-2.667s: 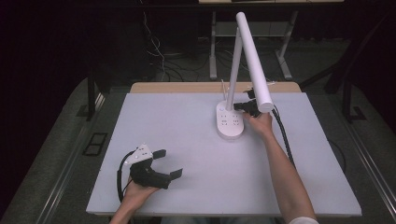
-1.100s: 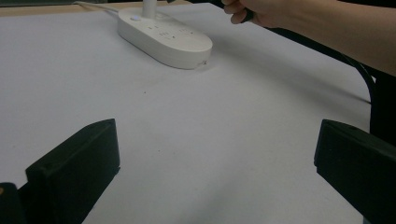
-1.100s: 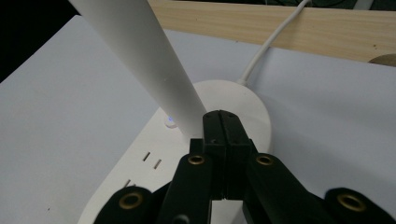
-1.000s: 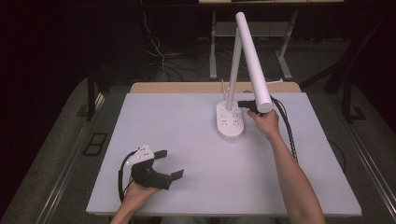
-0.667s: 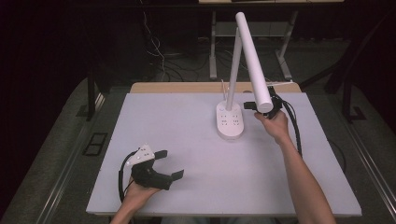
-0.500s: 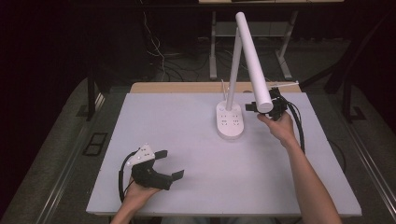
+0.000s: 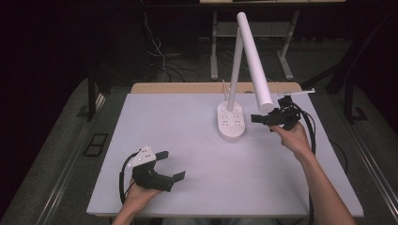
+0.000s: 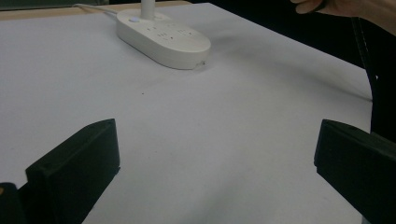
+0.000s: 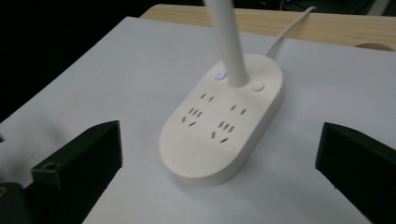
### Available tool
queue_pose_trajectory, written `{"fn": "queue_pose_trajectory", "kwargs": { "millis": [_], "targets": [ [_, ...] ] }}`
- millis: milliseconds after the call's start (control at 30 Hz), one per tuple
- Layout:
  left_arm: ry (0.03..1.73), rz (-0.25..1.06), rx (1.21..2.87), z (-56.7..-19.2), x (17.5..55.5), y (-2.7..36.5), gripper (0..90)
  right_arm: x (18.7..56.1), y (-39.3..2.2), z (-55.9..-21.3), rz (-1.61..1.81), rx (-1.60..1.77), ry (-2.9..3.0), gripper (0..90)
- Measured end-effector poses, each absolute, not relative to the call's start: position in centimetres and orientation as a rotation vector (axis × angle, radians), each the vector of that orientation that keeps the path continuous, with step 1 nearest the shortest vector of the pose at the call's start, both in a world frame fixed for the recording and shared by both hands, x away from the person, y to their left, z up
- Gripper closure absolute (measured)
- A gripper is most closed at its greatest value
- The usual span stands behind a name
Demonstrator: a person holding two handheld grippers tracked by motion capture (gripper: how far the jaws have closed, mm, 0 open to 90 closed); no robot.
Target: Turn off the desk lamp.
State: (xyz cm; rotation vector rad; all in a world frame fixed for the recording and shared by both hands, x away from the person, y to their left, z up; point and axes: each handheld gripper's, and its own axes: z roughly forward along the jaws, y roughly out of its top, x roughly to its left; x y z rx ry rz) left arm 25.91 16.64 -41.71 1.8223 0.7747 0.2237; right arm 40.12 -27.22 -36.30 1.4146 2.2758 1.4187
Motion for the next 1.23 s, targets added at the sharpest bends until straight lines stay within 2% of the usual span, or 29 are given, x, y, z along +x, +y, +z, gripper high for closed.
{"fn": "queue_pose_trajectory", "kwargs": {
  "millis": [700,1233],
  "targets": [
    [0.778,0.232,1.822,-41.7,25.8,16.6,0.0,30.9,-27.7,-37.3,1.481,1.268,2.292,0.6],
    [0.785,0.233,1.820,-41.7,25.7,16.7,0.0,25.7,-28.0,-41.1,1.471,1.290,2.248,0.6]
  ]
}}
